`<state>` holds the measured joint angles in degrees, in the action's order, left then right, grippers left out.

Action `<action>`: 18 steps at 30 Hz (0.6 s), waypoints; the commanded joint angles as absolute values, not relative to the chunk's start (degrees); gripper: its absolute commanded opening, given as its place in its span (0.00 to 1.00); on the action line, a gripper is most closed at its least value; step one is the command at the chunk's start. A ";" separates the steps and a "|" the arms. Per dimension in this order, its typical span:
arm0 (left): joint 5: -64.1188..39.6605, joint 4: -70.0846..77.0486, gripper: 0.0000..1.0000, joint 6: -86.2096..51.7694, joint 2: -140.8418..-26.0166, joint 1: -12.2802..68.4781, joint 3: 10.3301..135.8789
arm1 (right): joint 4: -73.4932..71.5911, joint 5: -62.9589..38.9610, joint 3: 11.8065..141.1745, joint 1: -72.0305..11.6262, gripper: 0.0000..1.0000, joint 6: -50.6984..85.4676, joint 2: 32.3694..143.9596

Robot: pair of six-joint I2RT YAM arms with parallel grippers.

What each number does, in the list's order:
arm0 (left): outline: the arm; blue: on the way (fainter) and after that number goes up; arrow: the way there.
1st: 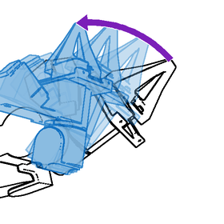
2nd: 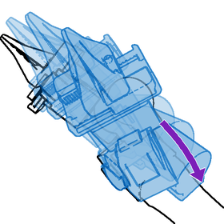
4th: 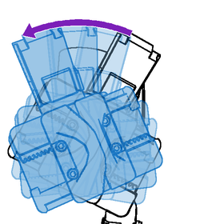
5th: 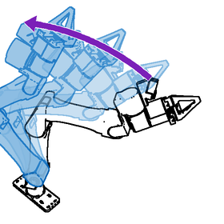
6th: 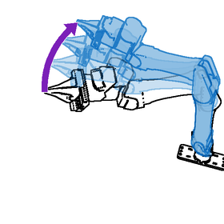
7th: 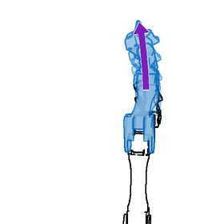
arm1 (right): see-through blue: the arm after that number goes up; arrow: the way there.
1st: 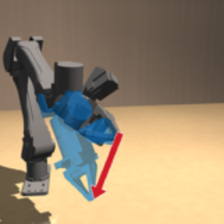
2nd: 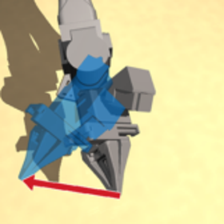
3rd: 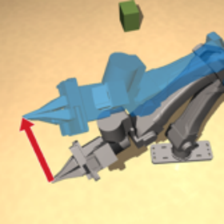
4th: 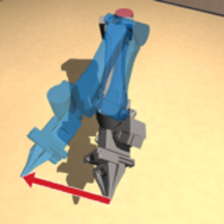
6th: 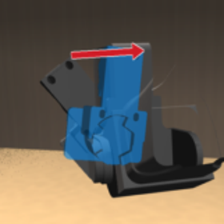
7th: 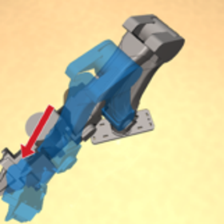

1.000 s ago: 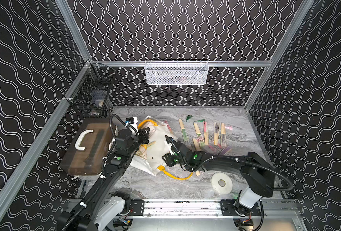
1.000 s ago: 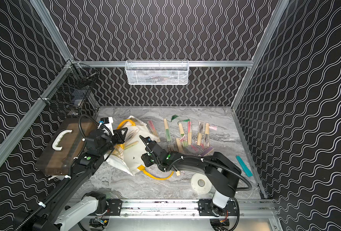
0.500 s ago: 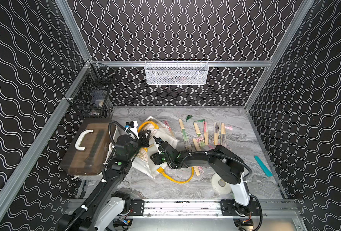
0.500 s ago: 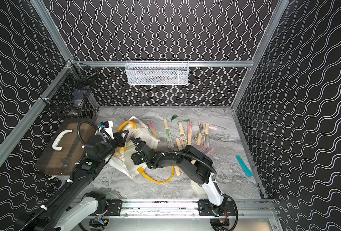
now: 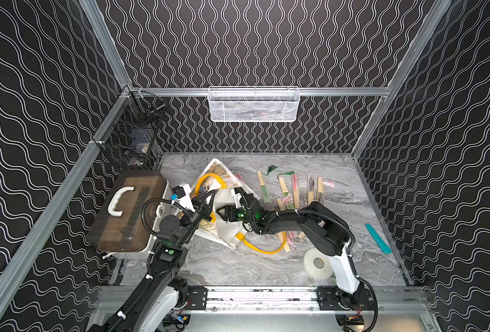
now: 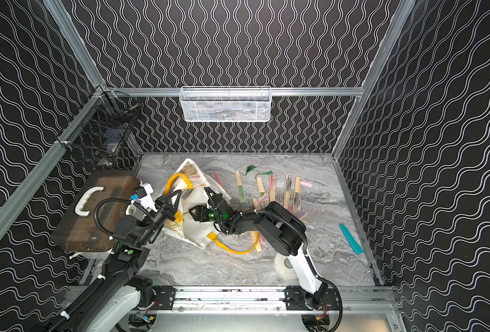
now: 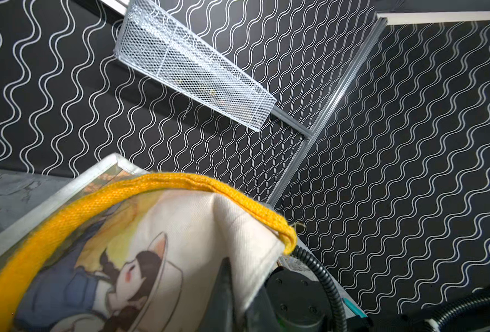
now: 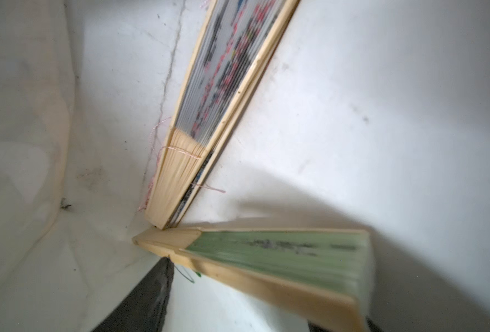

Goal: Take out the folding fans from the tote bags
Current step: Pick up the folding fan from the canvas bag.

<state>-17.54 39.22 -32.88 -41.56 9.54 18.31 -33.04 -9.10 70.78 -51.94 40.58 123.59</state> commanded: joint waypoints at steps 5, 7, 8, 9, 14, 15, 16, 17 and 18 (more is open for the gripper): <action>-19.01 48.78 0.00 -33.92 -42.15 9.42 17.89 | -28.82 -7.66 74.47 -50.85 0.70 46.02 126.59; -19.93 50.86 0.00 -34.90 -42.86 9.38 17.51 | -25.15 -4.85 75.89 -50.63 0.70 47.28 127.40; -20.29 51.49 0.00 -35.37 -43.18 9.36 17.50 | -24.48 -4.24 76.40 -50.34 0.71 48.05 127.88; -20.83 52.28 0.00 -35.91 -43.61 9.42 17.37 | -24.73 -4.28 76.68 -50.01 0.72 48.86 128.44; -22.00 56.69 0.00 -39.48 -45.28 9.45 15.63 | -20.21 -3.52 81.62 -49.48 0.65 50.11 131.63; -22.21 58.00 0.00 -40.07 -45.56 9.44 15.16 | -17.75 -3.04 83.20 -49.48 0.62 50.35 132.26; -22.47 58.60 0.00 -40.50 -45.81 9.40 14.99 | -15.78 -2.27 84.44 -49.49 0.59 50.38 132.98; -22.58 58.76 0.00 -40.67 -45.77 9.39 14.94 | -14.68 -1.71 85.08 -49.53 0.57 50.41 133.23; -22.59 58.40 0.00 -40.71 -45.69 9.41 14.96 | -13.80 -1.45 85.40 -49.48 0.54 50.49 133.65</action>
